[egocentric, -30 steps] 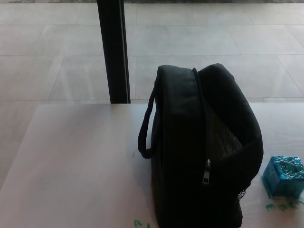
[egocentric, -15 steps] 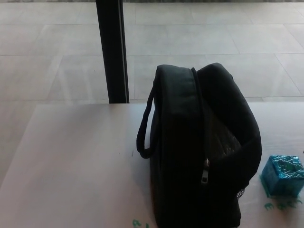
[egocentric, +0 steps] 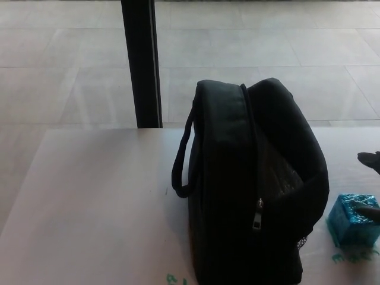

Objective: The robot uses its right hand to pick up the cube kept on the middle of the desk and put it inside the bag next to it

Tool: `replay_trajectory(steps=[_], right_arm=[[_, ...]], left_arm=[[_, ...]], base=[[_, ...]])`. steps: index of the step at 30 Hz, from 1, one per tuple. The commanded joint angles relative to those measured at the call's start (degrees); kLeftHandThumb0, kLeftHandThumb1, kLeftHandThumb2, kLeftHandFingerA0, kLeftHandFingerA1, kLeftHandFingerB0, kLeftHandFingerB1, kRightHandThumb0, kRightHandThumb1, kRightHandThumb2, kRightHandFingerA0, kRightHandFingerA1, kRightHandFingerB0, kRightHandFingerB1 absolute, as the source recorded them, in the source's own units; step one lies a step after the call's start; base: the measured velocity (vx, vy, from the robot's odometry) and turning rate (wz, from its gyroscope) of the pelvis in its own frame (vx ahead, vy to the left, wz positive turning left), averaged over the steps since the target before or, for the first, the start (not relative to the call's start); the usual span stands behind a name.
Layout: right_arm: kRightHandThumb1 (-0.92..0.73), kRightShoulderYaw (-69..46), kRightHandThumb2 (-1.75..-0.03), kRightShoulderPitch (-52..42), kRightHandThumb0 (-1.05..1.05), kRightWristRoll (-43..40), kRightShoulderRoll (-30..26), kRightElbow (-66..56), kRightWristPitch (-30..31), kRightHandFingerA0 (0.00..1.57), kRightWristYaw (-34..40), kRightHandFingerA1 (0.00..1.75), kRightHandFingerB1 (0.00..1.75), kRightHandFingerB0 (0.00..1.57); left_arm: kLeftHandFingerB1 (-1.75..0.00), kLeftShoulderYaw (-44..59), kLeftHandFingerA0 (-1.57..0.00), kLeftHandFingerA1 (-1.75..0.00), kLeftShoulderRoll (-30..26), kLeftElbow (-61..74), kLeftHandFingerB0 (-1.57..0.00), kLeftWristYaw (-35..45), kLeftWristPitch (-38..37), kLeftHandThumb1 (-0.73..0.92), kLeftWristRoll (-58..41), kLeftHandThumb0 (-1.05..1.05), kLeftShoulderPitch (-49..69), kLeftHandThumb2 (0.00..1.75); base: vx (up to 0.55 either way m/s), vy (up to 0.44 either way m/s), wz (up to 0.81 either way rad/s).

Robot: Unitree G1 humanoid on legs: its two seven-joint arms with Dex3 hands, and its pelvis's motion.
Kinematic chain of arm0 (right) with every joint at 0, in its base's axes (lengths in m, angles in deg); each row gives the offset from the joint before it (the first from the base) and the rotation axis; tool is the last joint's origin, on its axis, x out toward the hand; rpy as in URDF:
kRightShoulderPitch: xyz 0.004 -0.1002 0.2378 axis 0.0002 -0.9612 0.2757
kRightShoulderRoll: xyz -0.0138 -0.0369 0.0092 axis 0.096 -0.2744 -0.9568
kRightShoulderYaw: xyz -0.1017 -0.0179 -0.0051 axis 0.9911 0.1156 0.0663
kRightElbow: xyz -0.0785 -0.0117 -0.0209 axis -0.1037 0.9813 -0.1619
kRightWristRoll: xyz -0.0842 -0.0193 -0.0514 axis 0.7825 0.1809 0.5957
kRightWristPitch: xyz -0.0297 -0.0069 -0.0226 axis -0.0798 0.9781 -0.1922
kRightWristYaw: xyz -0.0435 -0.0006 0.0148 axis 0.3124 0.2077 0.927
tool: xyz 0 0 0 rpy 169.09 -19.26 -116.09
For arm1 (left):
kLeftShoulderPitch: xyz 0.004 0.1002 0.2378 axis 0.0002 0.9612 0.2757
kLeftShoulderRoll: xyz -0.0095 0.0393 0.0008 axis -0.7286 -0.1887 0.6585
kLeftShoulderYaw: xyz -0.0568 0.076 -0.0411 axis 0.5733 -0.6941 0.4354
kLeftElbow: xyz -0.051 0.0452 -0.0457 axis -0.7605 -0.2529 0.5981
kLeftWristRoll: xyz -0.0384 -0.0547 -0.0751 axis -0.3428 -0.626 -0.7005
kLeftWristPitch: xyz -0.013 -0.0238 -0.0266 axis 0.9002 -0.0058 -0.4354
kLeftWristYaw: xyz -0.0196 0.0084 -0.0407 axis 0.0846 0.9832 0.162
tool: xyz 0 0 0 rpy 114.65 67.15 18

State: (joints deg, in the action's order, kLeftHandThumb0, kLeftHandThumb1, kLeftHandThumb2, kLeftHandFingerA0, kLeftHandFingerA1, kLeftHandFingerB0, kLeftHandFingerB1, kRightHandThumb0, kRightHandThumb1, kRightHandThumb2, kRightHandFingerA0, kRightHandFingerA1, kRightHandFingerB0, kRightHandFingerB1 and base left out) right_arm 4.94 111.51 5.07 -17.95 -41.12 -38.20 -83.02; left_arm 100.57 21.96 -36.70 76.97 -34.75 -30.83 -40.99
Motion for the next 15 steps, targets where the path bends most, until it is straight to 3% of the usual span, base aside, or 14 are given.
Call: replay_trajectory(steps=[1, 2, 3, 5, 6, 8, 9, 10, 15], right_arm=[[-0.46, 2.3, -0.79, 3.7, -0.86, 5.7, 0.5, 2.6, -0.9, 0.0, -0.5, 0.01, 0.0, 0.0], [-0.46, 2.4, -0.79, 3.9, -0.86, 6.0, 0.6, 2.8, -0.9, 0.0, -0.5, 0.01, 0.0, 0.0], [-0.43, 3.2, -0.74, 4.7, -0.78, 7.2, 0.5, 5.9, -1.9, 0.0, 0.0, 0.01, 0.03, 0.0], [-0.43, 3.3, -0.74, 5.0, -0.78, 7.5, 0.6, 6.7, -2.4, 0.0, 0.0, 0.01, 0.03, 0.0], [-0.44, 2.8, -0.75, 4.3, -0.82, 7.4, 0.6, 7.5, -2.2, 0.0, 0.2, 0.0, 0.0, 0.0], [-0.44, 2.5, -0.76, 3.9, -0.81, 7.6, 0.7, 8.8, -3.4, 0.0, 0.5, 0.01, 0.0, 0.0], [-0.44, 2.8, -0.75, 3.8, -0.81, 8.1, 0.6, 9.3, -3.5, 0.0, 0.3, 0.01, 0.0, 0.0], [-0.48, 3.6, -0.82, 3.0, -0.85, 9.3, 0.5, 9.9, -4.8, 0.0, 0.7, 0.1, 0.0, 0.0], [-0.48, 4.0, -0.81, 1.6, -0.85, 10.0, 1.4, 10.3, -5.9, 0.0, 0.3, 0.12, 0.0, 0.0]], left_arm=[[-0.47, -0.2, -0.22, -0.55, -1.1, 0.6, -0.18, 0.2, 0.0, 0.52, 0.2, -0.77, 0.0, 0.83], [-0.47, -0.2, -0.22, -0.55, -1.0, 0.7, -0.18, 0.2, 0.1, 0.52, 0.1, -0.77, 0.0, 0.83], [-0.39, -0.2, -0.26, -0.52, -1.1, 0.6, -0.2, 0.1, 0.5, 0.67, 0.1, -0.73, -0.1, 0.6], [-0.39, -0.1, -0.26, -0.52, -1.1, 0.6, -0.2, 0.1, 0.5, 0.67, 0.1, -0.73, -0.1, 0.6], [-0.47, 0.2, -0.21, -0.55, -1.0, 0.6, -0.18, 0.3, 1.1, 0.51, -0.4, -0.77, -0.3, 0.82], [-0.47, 0.0, -0.21, -0.55, -1.2, 0.5, -0.18, 0.5, 1.1, 0.51, -0.2, -0.78, -0.3, 0.83], [-0.39, -0.1, -0.25, -0.52, -1.3, 0.4, -0.2, 0.6, 0.9, 0.66, -0.1, -0.75, -0.4, 0.6], [-0.4, -0.2, -0.26, -0.53, -1.2, 0.5, -0.21, 0.4, 0.0, 0.66, 0.2, -0.76, -0.3, 0.6], [-0.39, -0.1, -0.25, -0.52, -1.3, 0.6, -0.2, 0.8, 0.2, 0.66, -0.2, -0.75, -0.3, 0.6]], base=[[0.0, 0.0, 0.0], [0.0, 0.0, 0.0], [0.0, 0.0, 0.0], [0.0, 0.0, 0.0], [0.0, 0.0, 0.0], [0.0, 0.0, 0.0], [0.0, 0.0, 0.0], [0.0, 0.0, 0.0], [0.0, 0.0, 0.0]])
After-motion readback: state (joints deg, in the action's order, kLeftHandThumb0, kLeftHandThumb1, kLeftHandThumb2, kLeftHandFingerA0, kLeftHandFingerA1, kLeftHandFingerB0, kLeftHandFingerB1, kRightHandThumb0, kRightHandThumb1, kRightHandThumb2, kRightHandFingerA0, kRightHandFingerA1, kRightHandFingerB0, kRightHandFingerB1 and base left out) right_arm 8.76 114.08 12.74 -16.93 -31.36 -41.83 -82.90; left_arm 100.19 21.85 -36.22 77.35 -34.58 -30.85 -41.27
